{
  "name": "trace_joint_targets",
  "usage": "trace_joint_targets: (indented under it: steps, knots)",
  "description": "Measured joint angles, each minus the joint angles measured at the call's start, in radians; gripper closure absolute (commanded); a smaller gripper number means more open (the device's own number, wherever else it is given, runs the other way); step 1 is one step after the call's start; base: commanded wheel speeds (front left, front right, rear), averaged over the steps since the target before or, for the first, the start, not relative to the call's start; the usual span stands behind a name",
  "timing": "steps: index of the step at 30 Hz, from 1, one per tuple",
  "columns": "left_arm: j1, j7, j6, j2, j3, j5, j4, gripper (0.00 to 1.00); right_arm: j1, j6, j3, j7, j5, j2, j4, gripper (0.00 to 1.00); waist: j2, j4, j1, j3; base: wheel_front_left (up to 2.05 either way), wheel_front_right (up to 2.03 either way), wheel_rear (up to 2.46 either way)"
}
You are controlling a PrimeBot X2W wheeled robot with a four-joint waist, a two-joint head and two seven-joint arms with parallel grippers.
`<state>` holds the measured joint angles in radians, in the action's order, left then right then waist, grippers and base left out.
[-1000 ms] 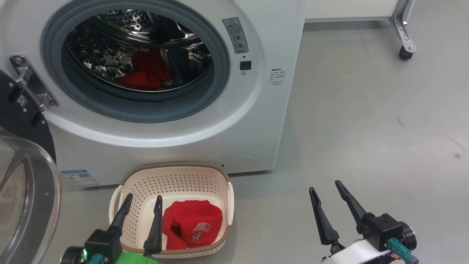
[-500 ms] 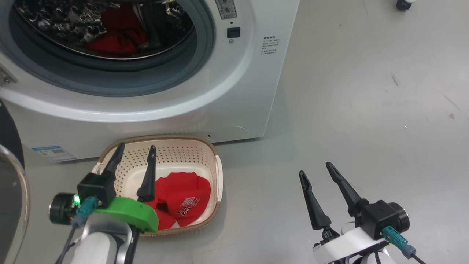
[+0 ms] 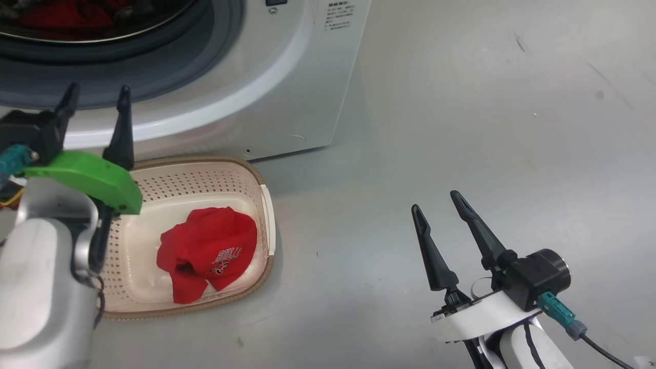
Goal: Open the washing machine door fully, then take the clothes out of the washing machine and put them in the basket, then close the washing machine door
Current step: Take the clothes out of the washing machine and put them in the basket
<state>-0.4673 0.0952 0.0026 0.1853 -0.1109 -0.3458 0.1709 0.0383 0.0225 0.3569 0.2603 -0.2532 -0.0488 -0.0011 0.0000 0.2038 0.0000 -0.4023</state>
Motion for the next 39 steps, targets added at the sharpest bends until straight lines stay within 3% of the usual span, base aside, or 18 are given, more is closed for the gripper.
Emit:
trace_joint_targets:
  steps: [13,24,39]
  knots:
    - [-0.284,0.219,-0.027,0.154,0.077,-0.034,0.013,0.0,0.09,-0.01,0.052,0.0,-0.097,0.001,-0.056,0.0,0.0,0.095,0.0,-0.159,0.0,0.0,0.0]
    - [-0.514,0.435,-0.063,0.306,0.061,0.007,0.028,0.0,0.179,-0.025,0.123,0.0,-0.193,0.002,-0.096,0.0,0.0,0.159,0.0001,-0.296,0.0,0.0,0.0]
    - [-0.693,0.656,-0.098,0.475,0.045,0.052,0.107,0.0,0.237,-0.044,0.179,0.0,-0.267,0.003,-0.105,0.0,0.0,0.267,0.0001,-0.41,0.0,0.0,0.0]
